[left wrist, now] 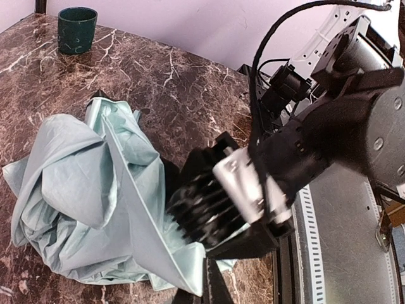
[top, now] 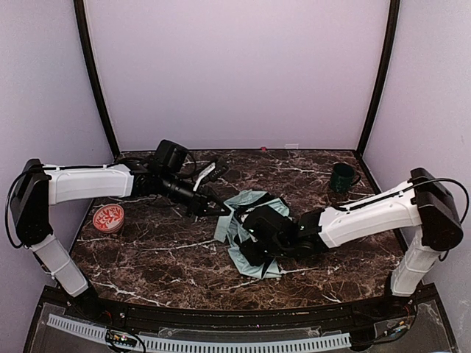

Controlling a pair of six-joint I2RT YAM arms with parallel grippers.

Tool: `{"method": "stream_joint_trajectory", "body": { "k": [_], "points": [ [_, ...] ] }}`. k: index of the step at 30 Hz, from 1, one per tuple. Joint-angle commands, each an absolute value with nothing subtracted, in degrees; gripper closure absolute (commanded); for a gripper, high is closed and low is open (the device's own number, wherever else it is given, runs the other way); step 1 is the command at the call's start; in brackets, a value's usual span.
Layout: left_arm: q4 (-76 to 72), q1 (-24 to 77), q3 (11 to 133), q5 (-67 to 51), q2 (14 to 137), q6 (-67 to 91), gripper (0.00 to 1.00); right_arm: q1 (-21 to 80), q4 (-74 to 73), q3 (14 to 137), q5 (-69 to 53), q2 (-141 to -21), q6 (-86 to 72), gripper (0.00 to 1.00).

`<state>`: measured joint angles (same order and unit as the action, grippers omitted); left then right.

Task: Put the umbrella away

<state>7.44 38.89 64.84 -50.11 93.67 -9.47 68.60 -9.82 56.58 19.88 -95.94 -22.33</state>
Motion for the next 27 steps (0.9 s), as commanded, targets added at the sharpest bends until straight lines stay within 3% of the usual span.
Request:
{"method": "stream_joint_trajectory", "body": {
  "k": [1, 2, 9, 13, 18, 21, 27],
  "points": [
    [9.2, 38.8, 66.4, -50.5, 91.5, -10.5, 1.0, 66.1, -14.4, 59.9, 23.4, -99.3, -22.4, 0.83],
    [9.5, 38.8, 66.5, -50.4, 91.4, -10.6, 1.0, 65.8, -13.5, 59.5, 21.9, -98.2, -22.3, 0.98],
    [11.9, 38.8, 67.5, -49.8, 91.9, -12.9, 1.0, 68.0, 0.9, 56.4, -13.7, -87.1, -14.5, 1.0],
    [12.8, 38.8, 68.1, -49.5, 92.6, -13.7, 1.0, 66.5, 0.1, 55.1, -11.6, -83.2, -16.5, 1.0],
    [12.7, 38.8, 68.4, -49.6, 92.4, -13.3, 1.0, 54.9, 0.8, 50.5, -7.1, -80.8, -20.7, 1.0],
    [12.7, 38.8, 68.5, -49.1, 92.5, -13.4, 1.0, 47.4, 1.5, 48.0, -5.4, -83.1, -23.0, 1.0],
    [13.2, 38.8, 68.6, -48.9, 93.2, -13.6, 1.0, 44.0, 4.2, 44.5, -4.0, -91.7, -27.3, 1.0]
  ]
}}
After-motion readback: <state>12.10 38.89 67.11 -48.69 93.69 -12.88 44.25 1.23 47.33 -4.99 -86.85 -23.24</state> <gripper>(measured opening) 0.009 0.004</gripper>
